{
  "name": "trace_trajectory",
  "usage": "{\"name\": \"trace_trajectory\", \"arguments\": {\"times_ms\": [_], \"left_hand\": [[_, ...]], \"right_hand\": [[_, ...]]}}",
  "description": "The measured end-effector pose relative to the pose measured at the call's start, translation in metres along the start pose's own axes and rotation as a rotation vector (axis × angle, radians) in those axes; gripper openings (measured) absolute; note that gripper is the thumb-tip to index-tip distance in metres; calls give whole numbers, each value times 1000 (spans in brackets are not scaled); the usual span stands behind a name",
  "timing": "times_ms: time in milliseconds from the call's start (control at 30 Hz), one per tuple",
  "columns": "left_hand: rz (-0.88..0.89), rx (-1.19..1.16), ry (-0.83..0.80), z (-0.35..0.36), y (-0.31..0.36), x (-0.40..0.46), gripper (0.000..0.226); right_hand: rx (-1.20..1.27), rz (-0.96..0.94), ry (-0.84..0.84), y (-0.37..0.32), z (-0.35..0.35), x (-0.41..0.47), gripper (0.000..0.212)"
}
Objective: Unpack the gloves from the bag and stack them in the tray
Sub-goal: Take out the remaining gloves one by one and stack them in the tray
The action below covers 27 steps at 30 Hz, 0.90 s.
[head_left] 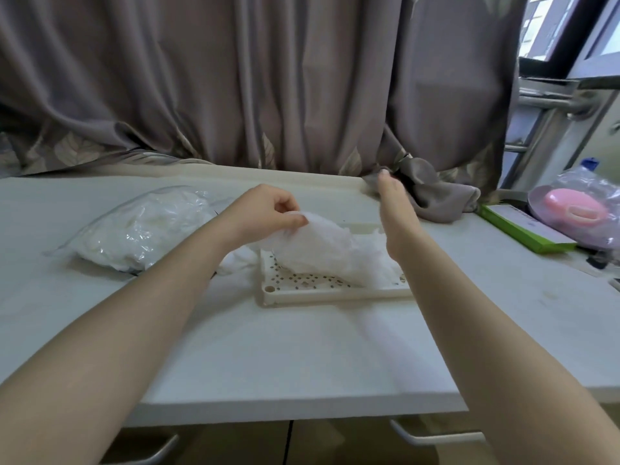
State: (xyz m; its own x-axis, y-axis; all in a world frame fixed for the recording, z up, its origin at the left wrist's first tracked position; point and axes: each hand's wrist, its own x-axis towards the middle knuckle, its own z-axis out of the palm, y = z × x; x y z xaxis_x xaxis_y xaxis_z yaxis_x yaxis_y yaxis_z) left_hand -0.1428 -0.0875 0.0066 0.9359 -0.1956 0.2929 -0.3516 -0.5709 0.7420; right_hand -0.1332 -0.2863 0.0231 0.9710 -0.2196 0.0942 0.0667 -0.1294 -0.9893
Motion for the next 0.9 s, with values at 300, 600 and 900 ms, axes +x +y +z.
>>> {"name": "trace_trajectory", "arguments": {"times_ms": [300, 600, 900], "left_hand": [[-60, -218, -27, 4, 33, 10, 16], [-172, -570, -212, 7, 27, 6, 13], [-379, -284, -14, 45, -6, 22, 10]], "right_hand": [[-764, -622, -350, -19, 5, -18, 22], [-1020, -422, -194, -9, -43, 7, 23], [-984, -126, -271, 26, -65, 41, 13]]}}
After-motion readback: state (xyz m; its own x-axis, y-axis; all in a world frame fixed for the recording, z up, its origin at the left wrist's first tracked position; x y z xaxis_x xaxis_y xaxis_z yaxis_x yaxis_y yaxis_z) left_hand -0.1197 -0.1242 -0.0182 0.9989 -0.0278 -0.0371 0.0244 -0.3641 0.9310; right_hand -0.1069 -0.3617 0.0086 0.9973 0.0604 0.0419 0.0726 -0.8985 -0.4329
